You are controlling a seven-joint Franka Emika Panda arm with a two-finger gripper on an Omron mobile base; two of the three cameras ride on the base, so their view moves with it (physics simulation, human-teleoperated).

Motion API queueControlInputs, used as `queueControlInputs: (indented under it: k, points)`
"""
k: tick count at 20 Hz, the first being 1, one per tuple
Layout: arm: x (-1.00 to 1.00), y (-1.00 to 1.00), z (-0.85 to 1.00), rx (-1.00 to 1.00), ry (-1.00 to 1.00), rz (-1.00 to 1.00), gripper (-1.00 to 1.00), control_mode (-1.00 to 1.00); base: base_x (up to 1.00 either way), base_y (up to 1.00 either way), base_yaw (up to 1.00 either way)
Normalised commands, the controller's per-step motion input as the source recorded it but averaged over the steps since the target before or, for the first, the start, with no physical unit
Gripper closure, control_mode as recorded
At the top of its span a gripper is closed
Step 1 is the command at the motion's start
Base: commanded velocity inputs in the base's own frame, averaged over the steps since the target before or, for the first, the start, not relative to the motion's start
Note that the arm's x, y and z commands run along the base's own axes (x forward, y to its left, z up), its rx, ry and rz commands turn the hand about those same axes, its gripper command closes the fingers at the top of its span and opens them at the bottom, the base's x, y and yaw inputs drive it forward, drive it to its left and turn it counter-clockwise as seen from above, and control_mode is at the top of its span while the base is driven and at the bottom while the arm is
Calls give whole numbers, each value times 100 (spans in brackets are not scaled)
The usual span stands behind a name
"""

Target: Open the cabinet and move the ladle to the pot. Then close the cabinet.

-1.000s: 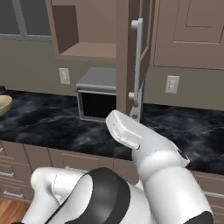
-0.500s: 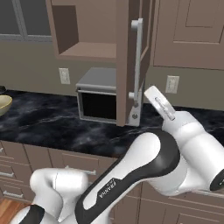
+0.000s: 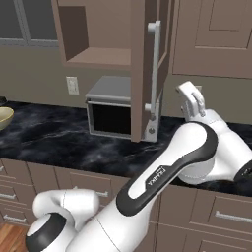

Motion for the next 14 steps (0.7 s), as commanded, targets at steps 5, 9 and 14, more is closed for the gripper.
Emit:
queueControlInputs:
  k: [5,9,14]
  points:
    - [5,9,0,13,-5,11,-100,-100,0,0,0]
    - [0,47,0,5,-9,9,-100,-100,0,0,0]
    - [0,68,5,1,-11,7,-100,-100,0,0,0]
